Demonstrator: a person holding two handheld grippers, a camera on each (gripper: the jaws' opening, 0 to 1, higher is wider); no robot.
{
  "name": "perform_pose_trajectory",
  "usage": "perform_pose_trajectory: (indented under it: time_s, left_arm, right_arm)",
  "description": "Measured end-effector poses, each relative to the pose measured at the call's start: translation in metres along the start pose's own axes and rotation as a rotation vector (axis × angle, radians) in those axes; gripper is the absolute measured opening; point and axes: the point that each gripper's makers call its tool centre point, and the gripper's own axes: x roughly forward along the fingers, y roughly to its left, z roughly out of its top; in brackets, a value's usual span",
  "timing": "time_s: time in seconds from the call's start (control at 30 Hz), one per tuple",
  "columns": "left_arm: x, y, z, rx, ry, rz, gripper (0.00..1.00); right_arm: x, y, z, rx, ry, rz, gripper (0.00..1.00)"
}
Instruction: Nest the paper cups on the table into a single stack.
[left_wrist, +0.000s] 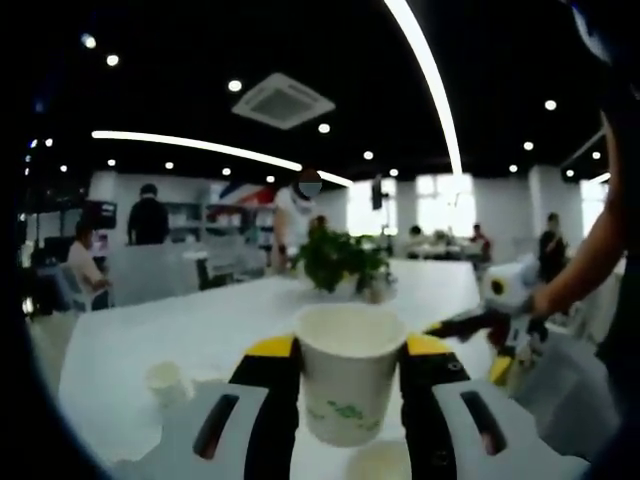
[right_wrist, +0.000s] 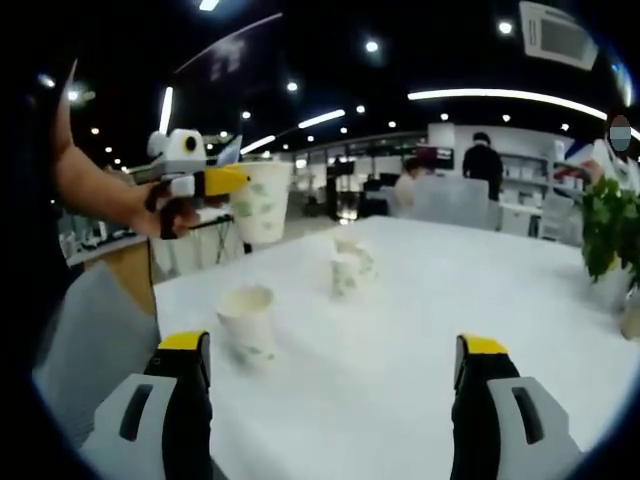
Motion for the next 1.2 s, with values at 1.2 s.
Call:
perform_pose_trajectory:
  time_s: [1.2]
  left_arm:
    - [-0.011,-0.016,-0.02,-0.006,-0.03,-0.005,0.37]
  right_arm:
    - [-0.002,0.004,0.001,0.004,-0.004,0.009,1.0]
